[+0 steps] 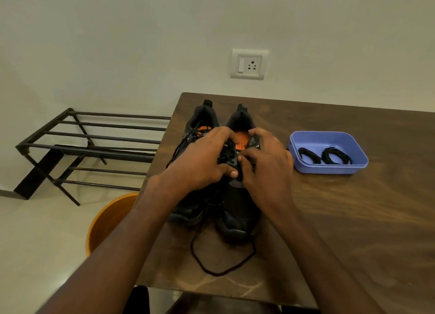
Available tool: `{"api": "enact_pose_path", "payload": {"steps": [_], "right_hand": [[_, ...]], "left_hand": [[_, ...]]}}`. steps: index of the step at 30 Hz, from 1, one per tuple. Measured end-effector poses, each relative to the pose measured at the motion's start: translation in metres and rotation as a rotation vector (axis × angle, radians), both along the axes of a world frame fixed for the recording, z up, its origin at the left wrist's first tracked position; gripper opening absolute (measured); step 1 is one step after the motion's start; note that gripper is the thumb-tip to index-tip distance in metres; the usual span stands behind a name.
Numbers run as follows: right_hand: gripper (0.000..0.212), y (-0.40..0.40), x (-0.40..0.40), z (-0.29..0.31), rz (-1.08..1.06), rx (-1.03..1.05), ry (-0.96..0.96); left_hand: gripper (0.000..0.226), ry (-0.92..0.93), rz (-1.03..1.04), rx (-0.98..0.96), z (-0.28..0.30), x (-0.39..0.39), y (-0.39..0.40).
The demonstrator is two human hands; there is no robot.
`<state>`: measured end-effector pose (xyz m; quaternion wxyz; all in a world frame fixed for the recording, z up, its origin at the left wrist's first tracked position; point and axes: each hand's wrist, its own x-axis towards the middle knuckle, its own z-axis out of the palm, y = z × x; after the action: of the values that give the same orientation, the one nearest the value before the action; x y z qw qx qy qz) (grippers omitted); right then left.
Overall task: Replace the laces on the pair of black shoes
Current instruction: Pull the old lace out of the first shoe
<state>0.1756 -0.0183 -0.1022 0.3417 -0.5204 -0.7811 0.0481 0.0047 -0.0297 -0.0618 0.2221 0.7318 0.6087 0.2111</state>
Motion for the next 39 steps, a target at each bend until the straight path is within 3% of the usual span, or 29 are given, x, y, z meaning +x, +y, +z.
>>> {"api": "enact_pose_path", "payload": {"steps": [4, 5, 7, 9, 11, 15, 18, 21, 25, 26, 28, 30, 33, 36, 39], "right_hand": [[0.010, -0.002, 0.015, 0.011, -0.317, 0.014, 0.482], [0.011, -0.003, 0.019, 0.013, -0.382, 0.031, 0.498], [0.017, -0.003, 0.022, 0.013, -0.402, 0.110, 0.282], [0.034, -0.001, 0.016, 0.009, -0.282, 0.095, 0.028], [0.042, 0.001, 0.006, 0.004, -0.133, 0.044, -0.104], [0.040, 0.009, 0.004, 0.000, -0.024, -0.008, -0.112], [0.025, 0.012, 0.008, 0.000, 0.026, -0.012, -0.119], [0.007, 0.009, 0.007, -0.001, -0.025, 0.045, 0.015], [0.009, 0.009, 0.022, 0.013, -0.272, 0.156, 0.613], [0.012, 0.011, 0.030, 0.016, -0.328, 0.175, 0.617], [0.023, 0.011, 0.041, 0.018, -0.355, 0.188, 0.363], [0.040, 0.009, 0.037, 0.015, -0.237, 0.169, 0.134], [0.032, 0.008, 0.012, 0.005, -0.054, 0.108, -0.083], [0.012, 0.008, 0.000, -0.004, 0.002, 0.029, -0.059], [0.009, 0.006, 0.008, 0.000, -0.178, 0.104, 0.181]], "left_hand": [[0.071, -0.016, 0.006, -0.022, 0.001, 0.000, 0.002], [0.070, -0.017, 0.007, -0.027, 0.001, 0.000, 0.002], [0.069, -0.018, 0.007, -0.026, 0.000, -0.001, 0.002], [0.069, -0.016, 0.006, -0.016, 0.000, -0.001, 0.002], [0.069, -0.014, 0.000, -0.008, 0.001, 0.000, 0.001], [0.068, -0.015, -0.006, 0.010, 0.001, 0.000, 0.000], [0.069, -0.004, -0.012, 0.013, 0.001, 0.001, 0.000], [0.070, 0.008, -0.004, 0.007, 0.001, 0.002, 0.000], [0.071, -0.019, 0.022, -0.023, 0.002, 0.002, 0.000], [0.071, -0.025, 0.025, -0.028, 0.003, 0.001, 0.000], [0.071, -0.030, 0.022, -0.036, 0.003, 0.002, 0.000], [0.071, -0.031, 0.024, -0.037, 0.003, 0.002, 0.000], [0.069, -0.032, 0.009, -0.023, 0.002, 0.002, 0.000], [0.070, -0.036, 0.009, -0.020, 0.002, 0.001, -0.001], [0.071, -0.053, 0.012, -0.035, 0.002, 0.002, 0.000]]}}
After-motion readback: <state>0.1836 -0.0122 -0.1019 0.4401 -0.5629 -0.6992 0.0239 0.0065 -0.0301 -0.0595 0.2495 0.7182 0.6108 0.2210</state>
